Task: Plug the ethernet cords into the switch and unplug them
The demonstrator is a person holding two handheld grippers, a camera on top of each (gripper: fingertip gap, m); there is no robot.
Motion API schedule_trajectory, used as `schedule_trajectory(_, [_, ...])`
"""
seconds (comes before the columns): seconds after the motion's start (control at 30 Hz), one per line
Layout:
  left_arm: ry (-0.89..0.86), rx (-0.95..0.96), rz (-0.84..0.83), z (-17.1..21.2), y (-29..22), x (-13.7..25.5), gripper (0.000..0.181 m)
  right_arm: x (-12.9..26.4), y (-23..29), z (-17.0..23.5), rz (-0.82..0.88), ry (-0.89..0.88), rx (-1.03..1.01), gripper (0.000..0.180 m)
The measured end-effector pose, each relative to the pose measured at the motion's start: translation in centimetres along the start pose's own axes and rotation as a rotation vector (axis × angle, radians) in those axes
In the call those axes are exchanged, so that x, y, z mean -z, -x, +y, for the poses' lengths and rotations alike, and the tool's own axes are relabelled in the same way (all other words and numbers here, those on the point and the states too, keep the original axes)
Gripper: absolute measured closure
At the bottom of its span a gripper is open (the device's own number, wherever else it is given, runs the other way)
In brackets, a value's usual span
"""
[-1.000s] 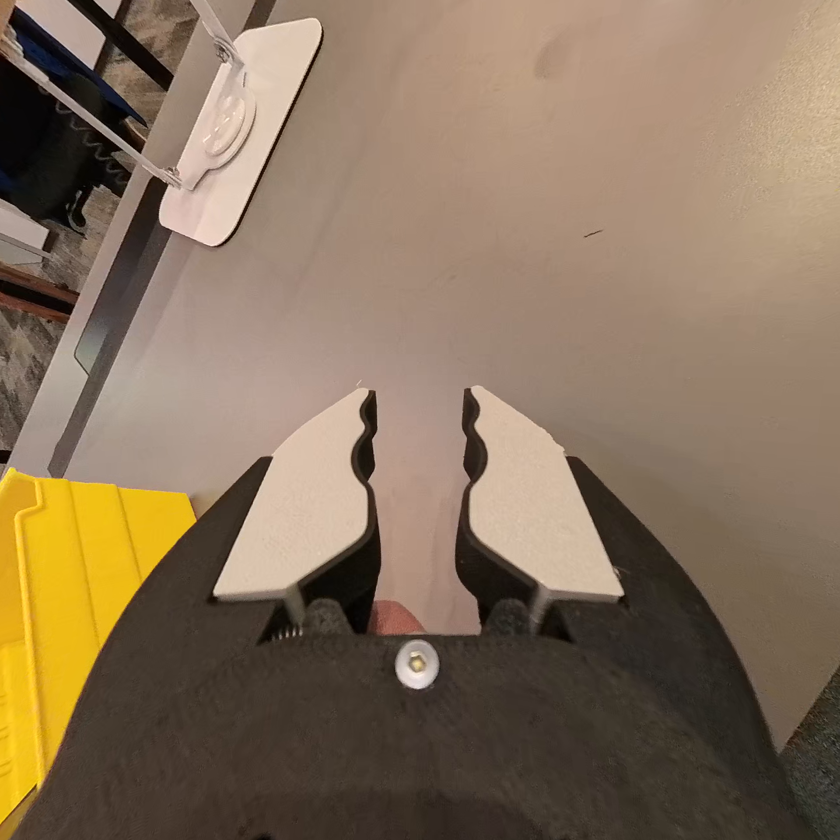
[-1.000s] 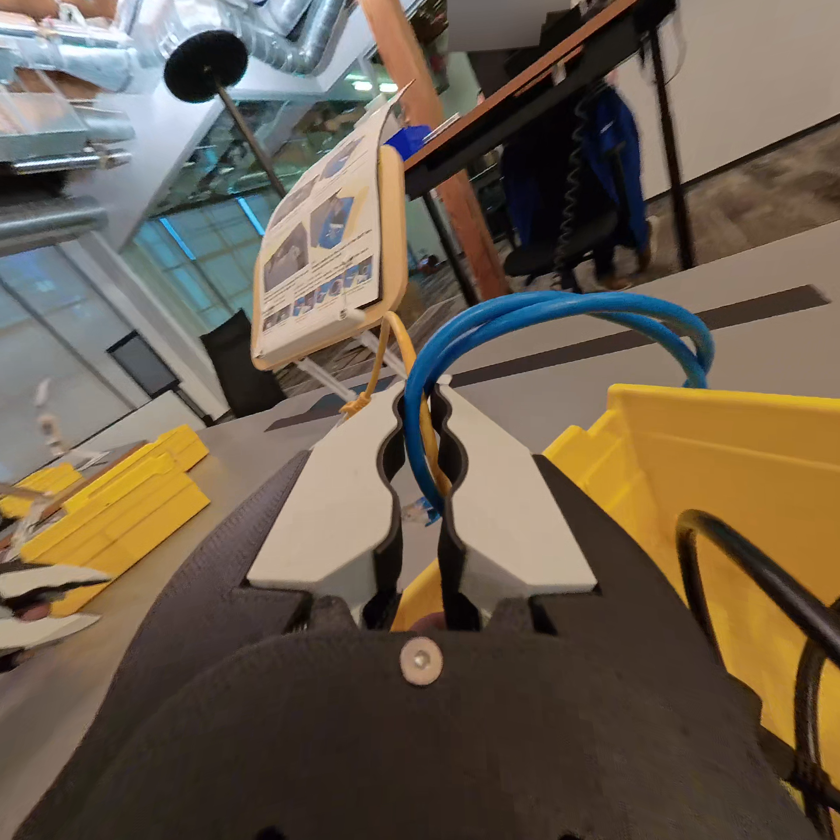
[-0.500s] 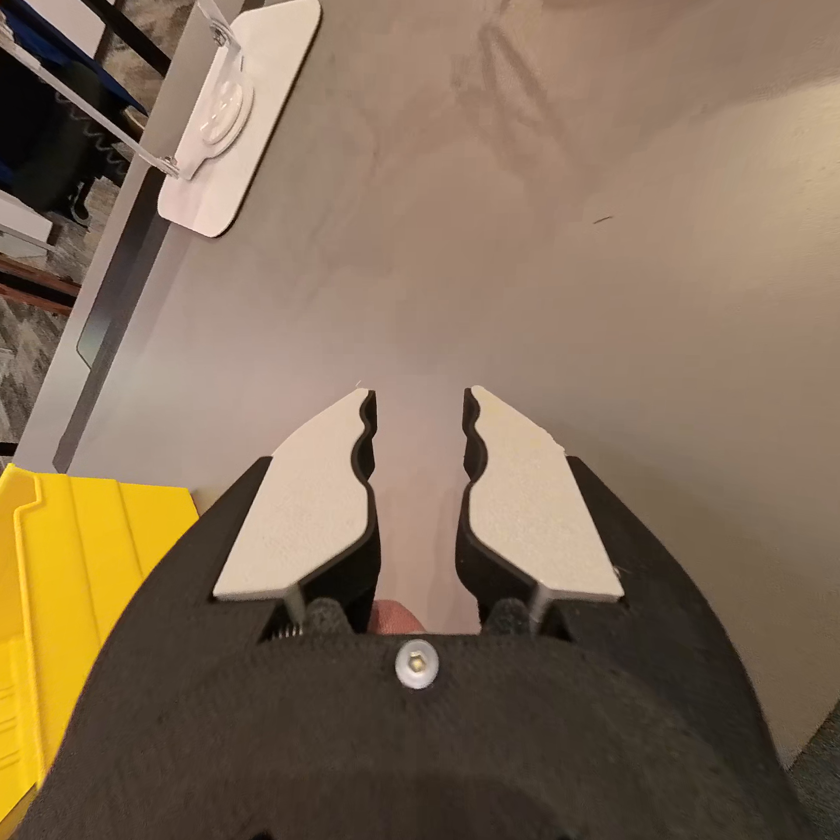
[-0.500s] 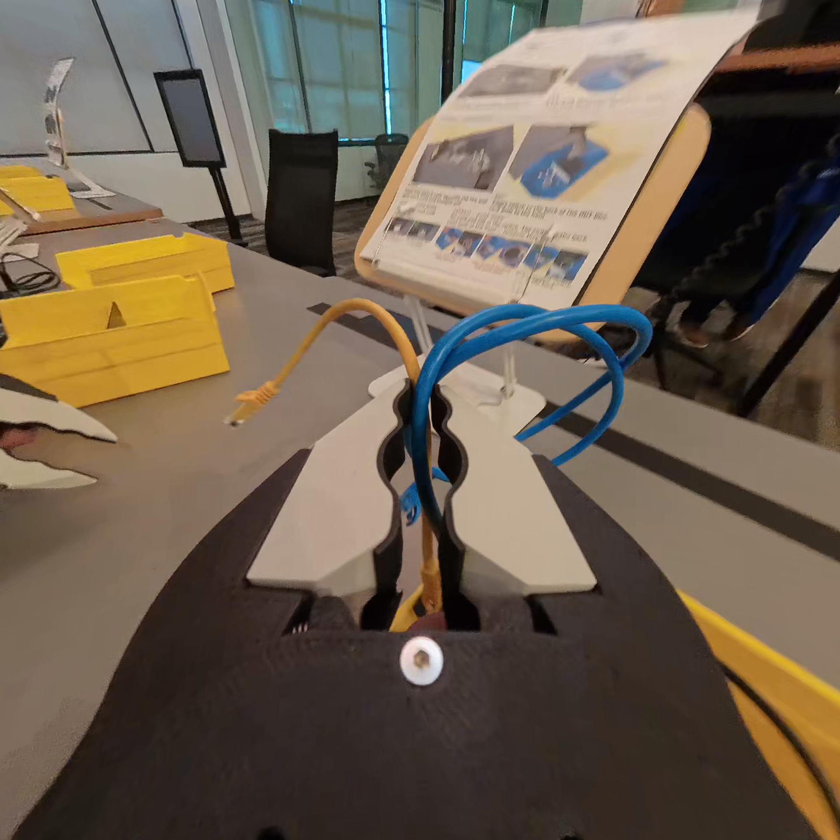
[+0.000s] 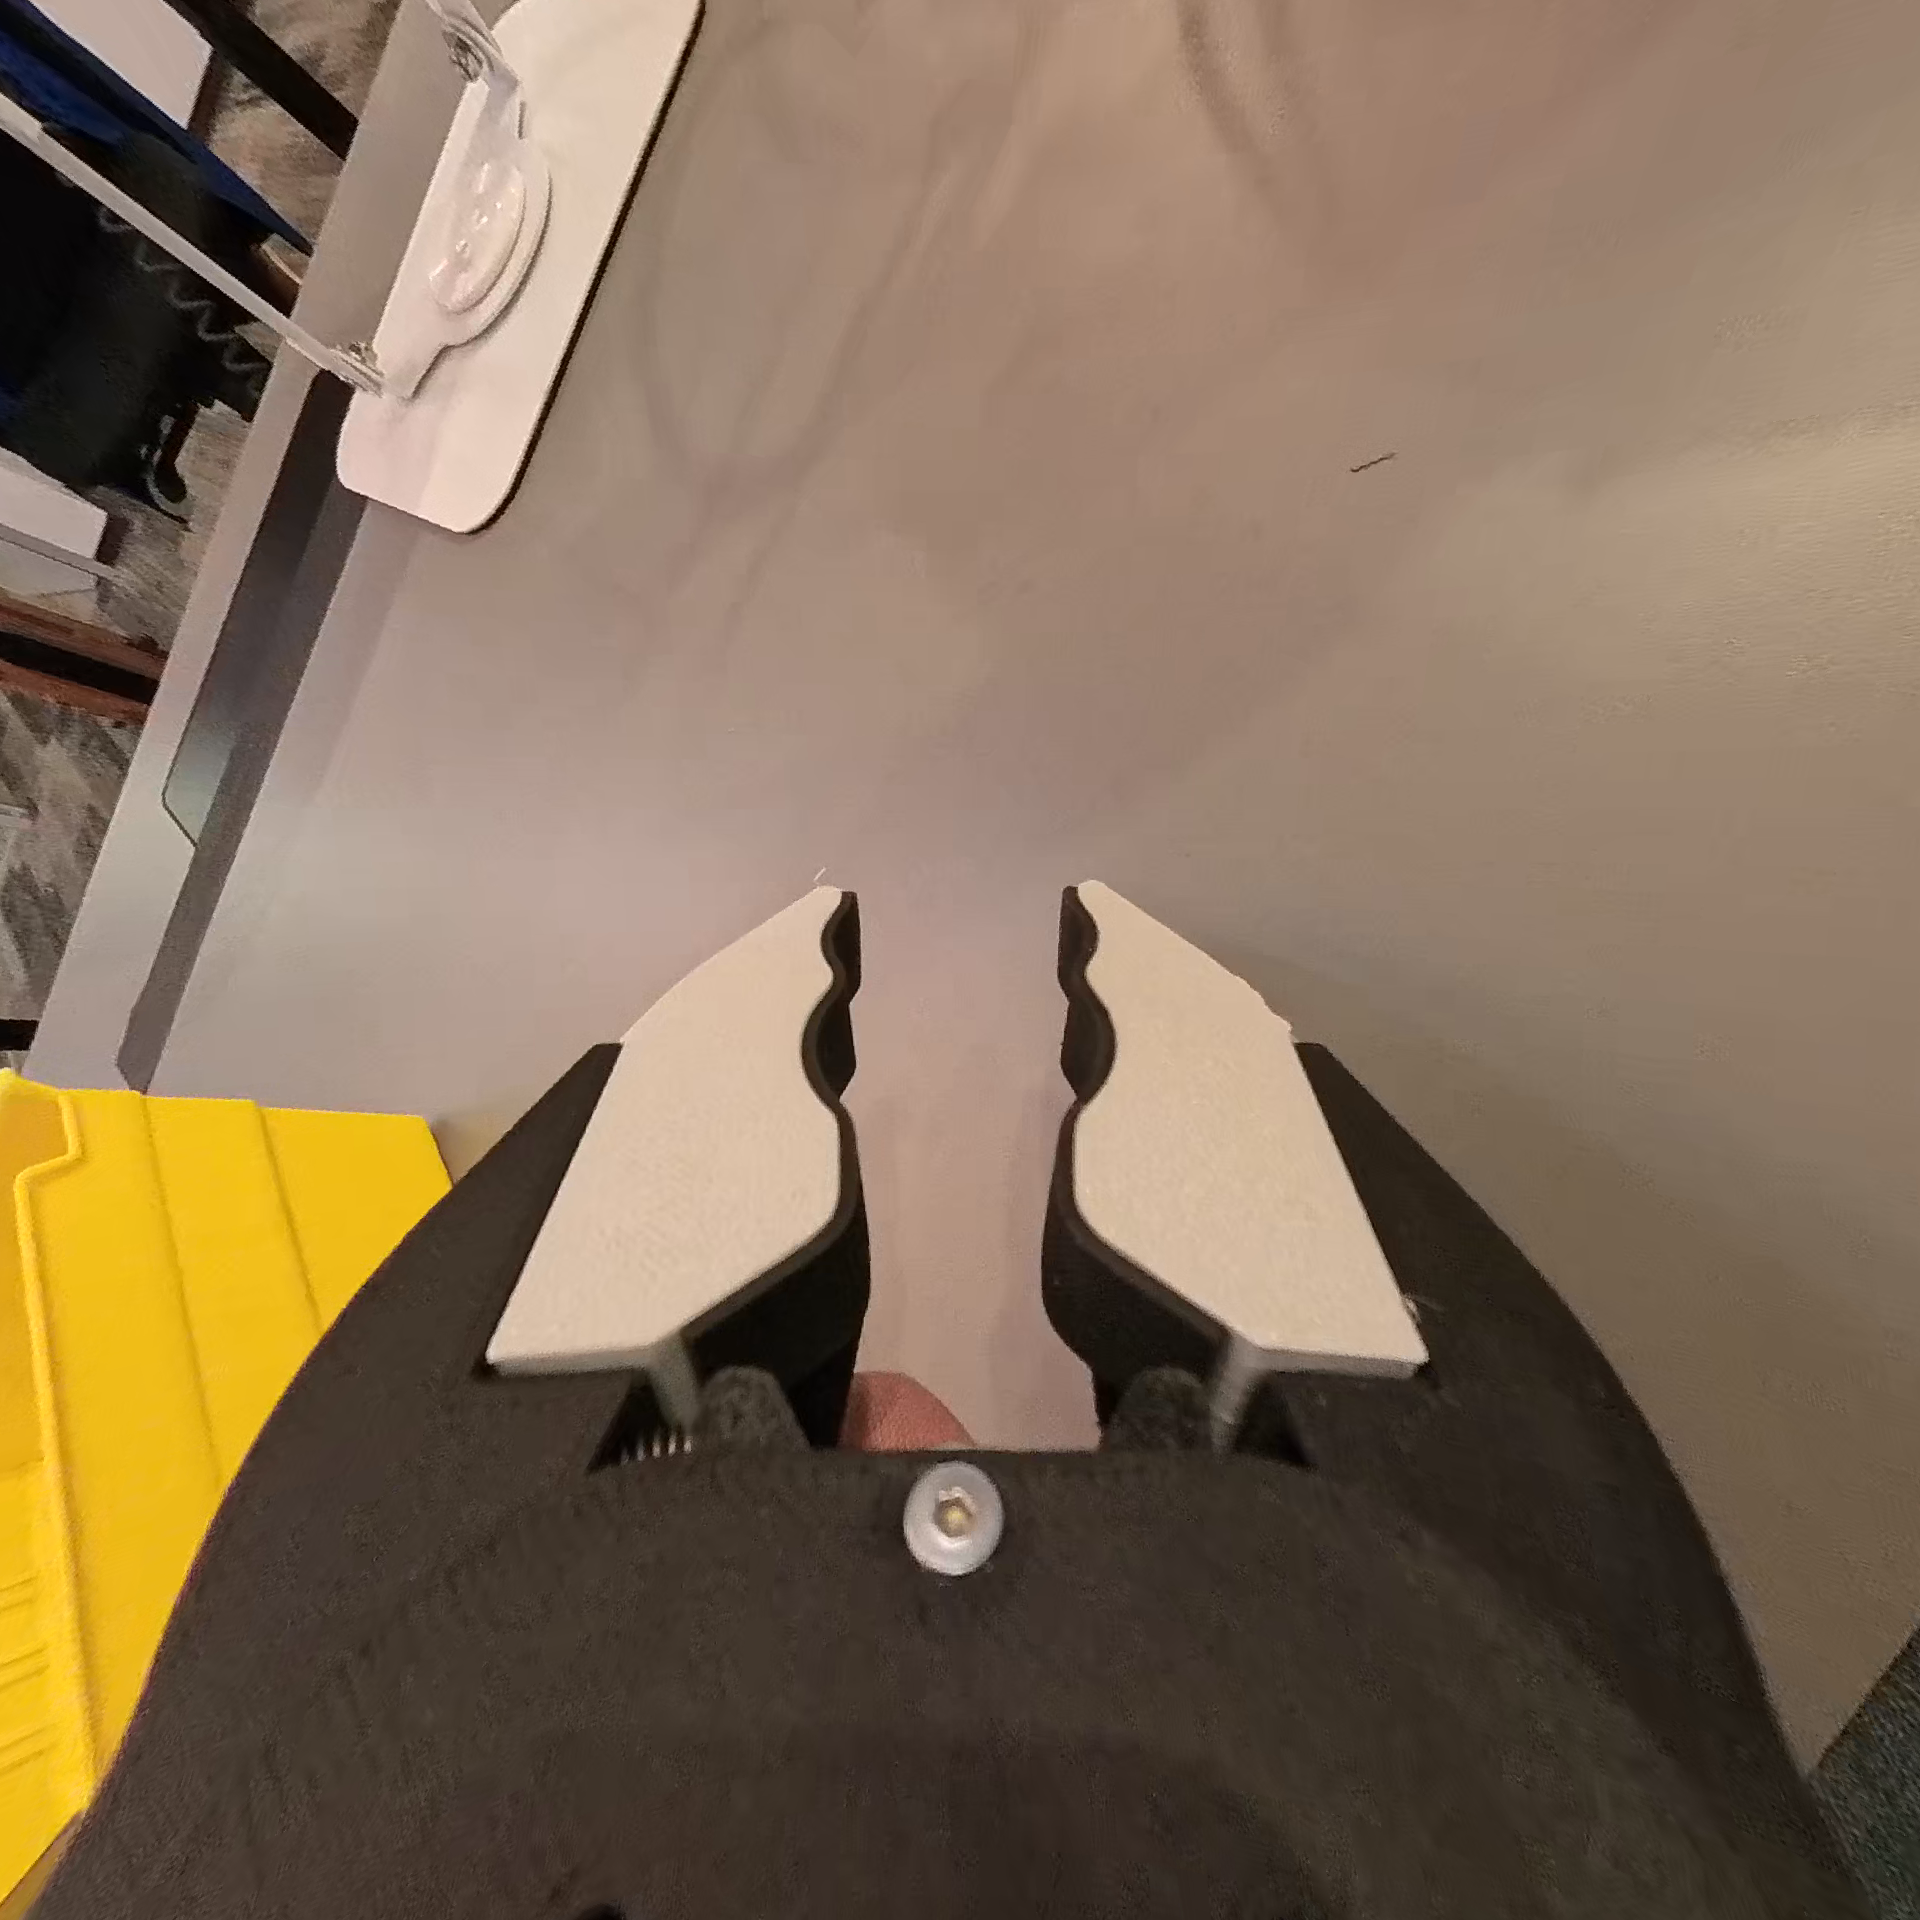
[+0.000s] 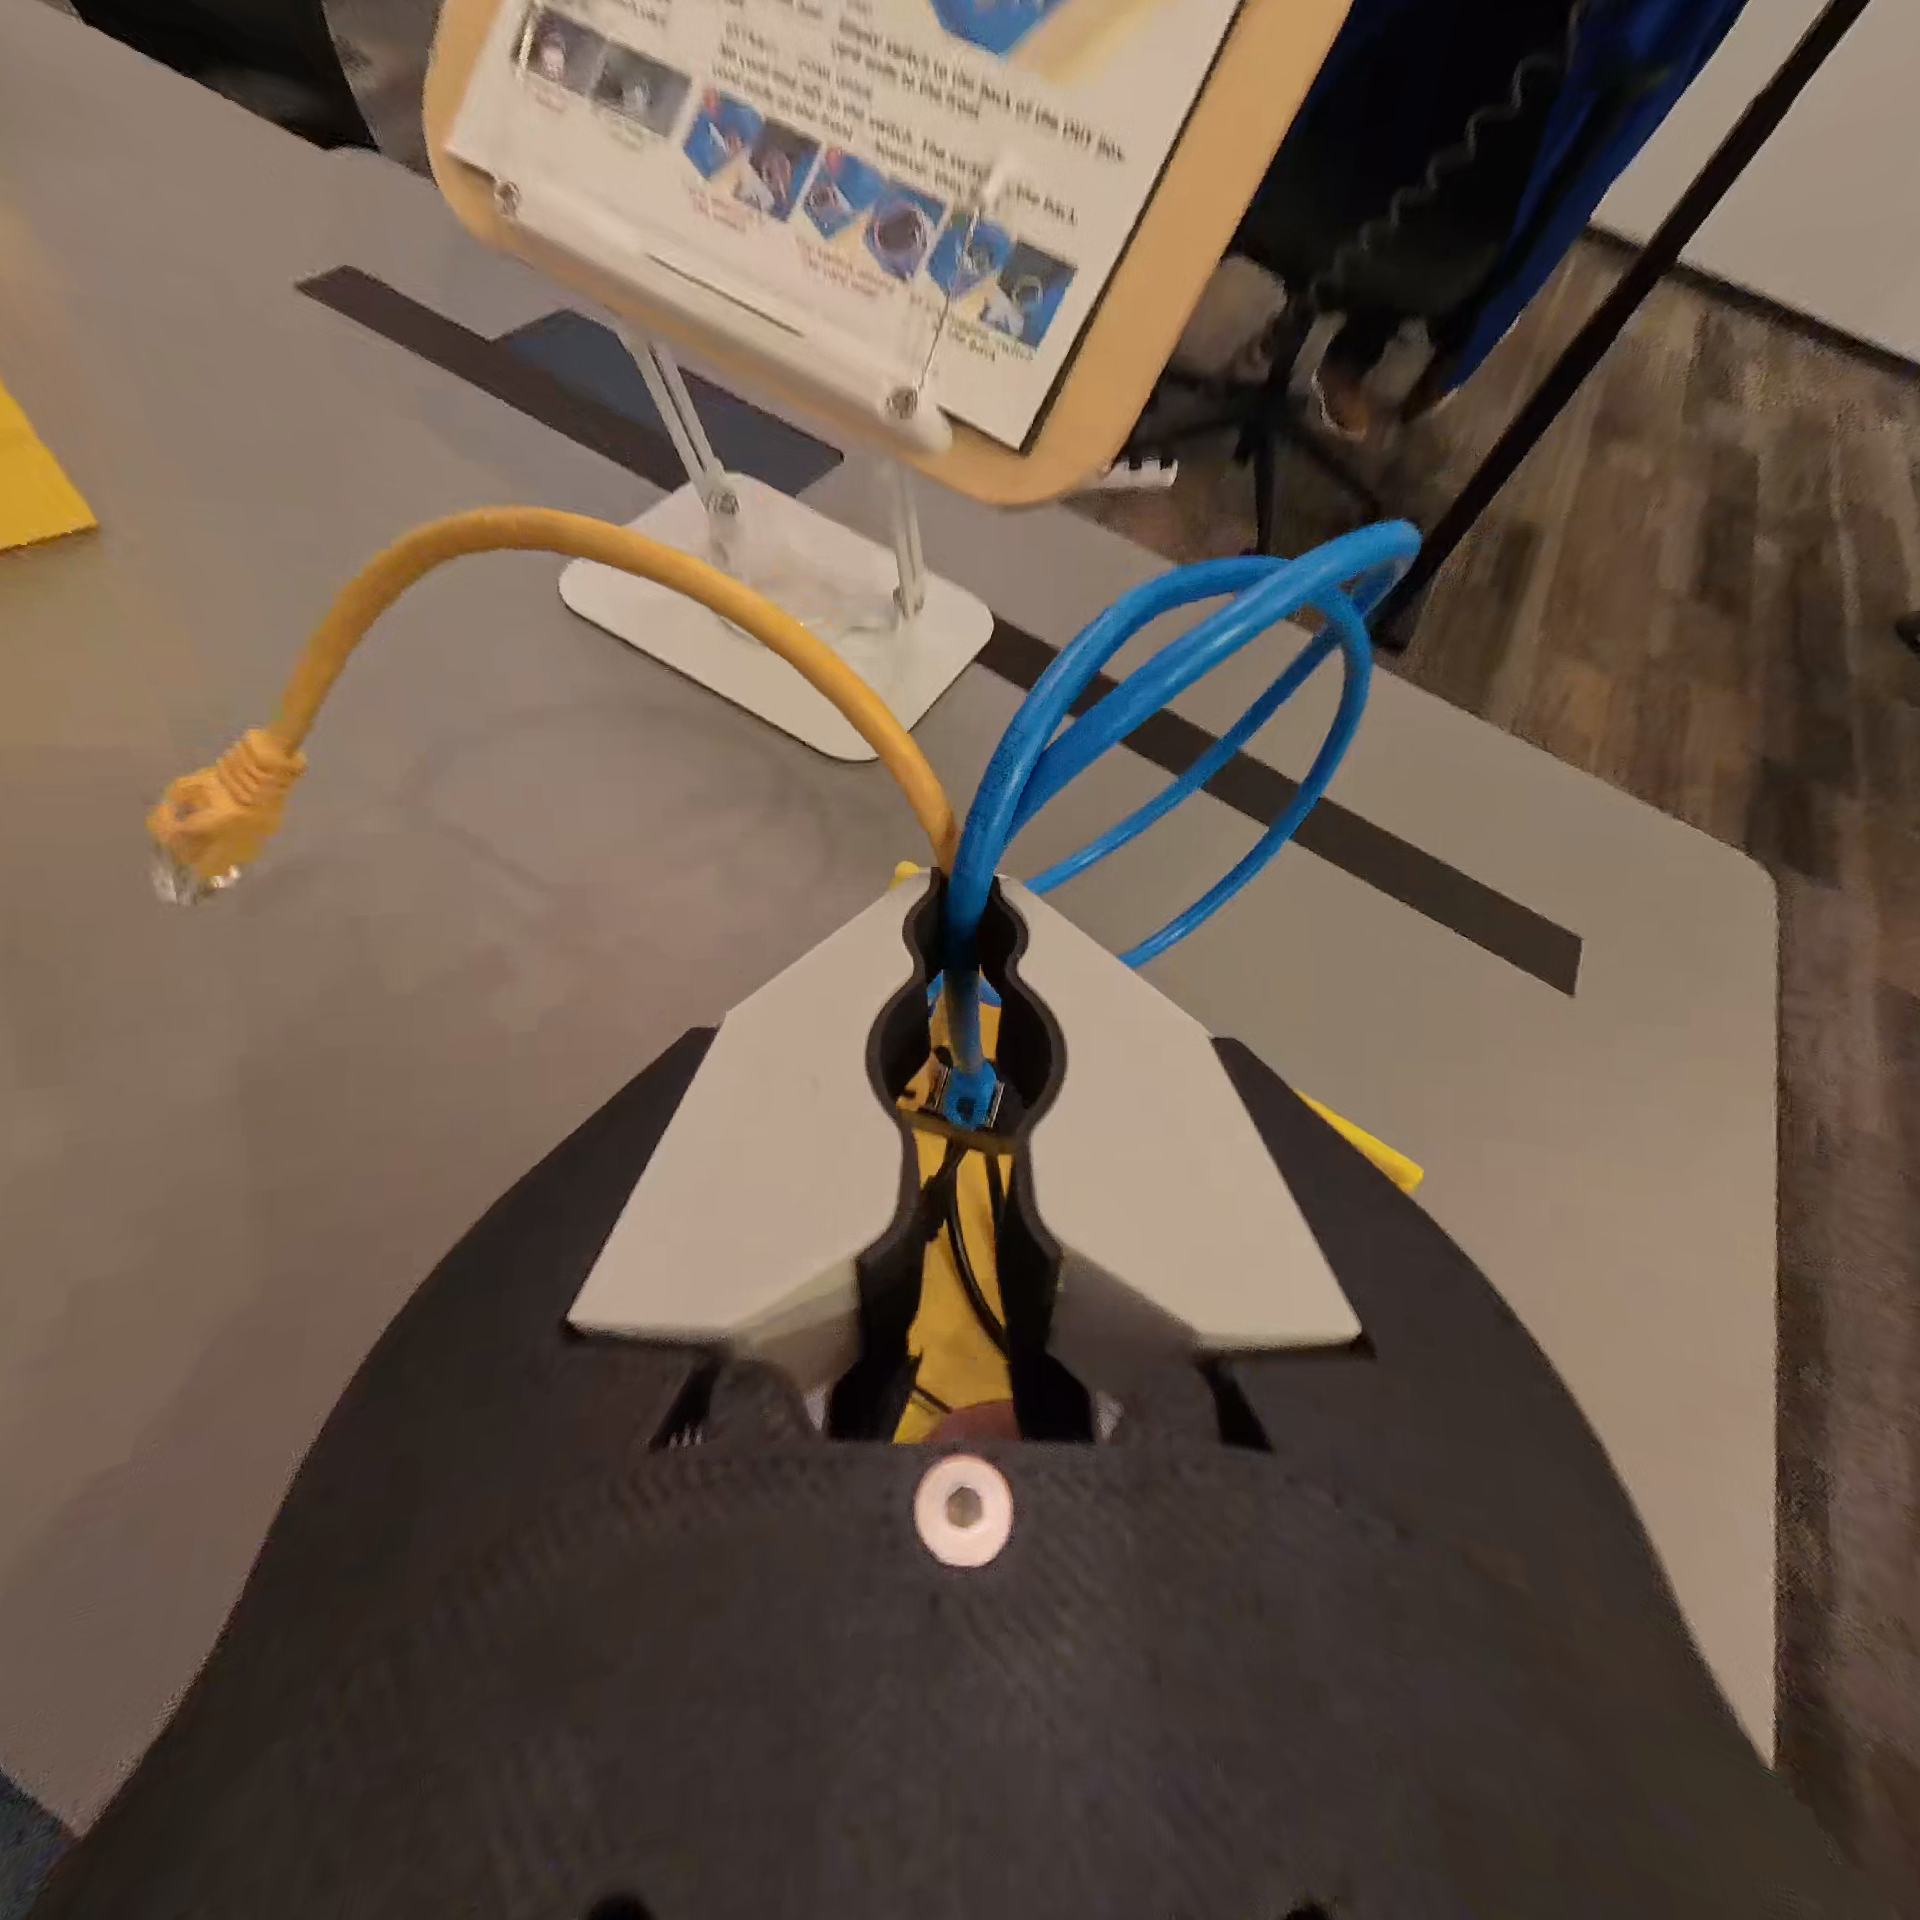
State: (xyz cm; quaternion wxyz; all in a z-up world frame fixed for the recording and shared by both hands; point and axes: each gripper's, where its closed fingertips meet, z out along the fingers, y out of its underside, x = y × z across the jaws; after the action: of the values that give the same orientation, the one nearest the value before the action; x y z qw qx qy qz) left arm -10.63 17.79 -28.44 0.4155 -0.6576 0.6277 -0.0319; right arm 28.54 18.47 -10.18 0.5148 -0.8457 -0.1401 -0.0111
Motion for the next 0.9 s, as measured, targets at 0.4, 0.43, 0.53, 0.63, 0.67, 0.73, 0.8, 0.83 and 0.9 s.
schedule_trajectory(0.4, [0.002, -0.004, -0.006, 0.2, 0.2, 0.2, 0.144, -1.1, 1.3, 4.2, -0.125, 0.09, -0.12, 0.176])
schedule_trajectory(0.43, [0.003, -0.006, -0.007, 0.2, 0.2, 0.2, 0.144, -1.3, 1.6, 4.5, -0.14, 0.088, -0.133, 0.176])
schedule_trajectory(0.53, [0.006, -0.01, -0.011, 0.2, 0.2, 0.3, 0.144, -1.5, 2.2, 5.3, -0.171, 0.077, -0.166, 0.177])
schedule_trajectory(0.63, [0.005, -0.007, -0.012, 0.2, 0.3, 0.3, 0.144, -1.1, 2.2, 5.6, -0.2, 0.029, -0.235, 0.176])
schedule_trajectory(0.67, [0.006, -0.007, -0.012, 0.3, 0.3, 0.3, 0.144, -0.8, 2.0, 5.6, -0.207, 0.005, -0.27, 0.176])
schedule_trajectory(0.73, [0.006, -0.008, -0.011, 0.3, 0.3, 0.3, 0.144, 0.1, 1.2, 5.9, -0.219, -0.038, -0.344, 0.176])
schedule_trajectory(0.8, [0.006, -0.006, -0.01, 0.3, 0.3, 0.3, 0.144, 1.0, 0.3, 6.5, -0.216, -0.067, -0.41, 0.176])
schedule_trajectory(0.83, [0.007, -0.006, -0.008, 0.3, 0.2, 0.3, 0.144, 1.3, -0.3, 7.2, -0.198, -0.062, -0.429, 0.176])
schedule_trajectory(0.9, [0.008, -0.008, -0.008, 0.3, 0.2, 0.2, 0.144, 2.1, -1.0, 8.2, -0.178, -0.06, -0.465, 0.176])
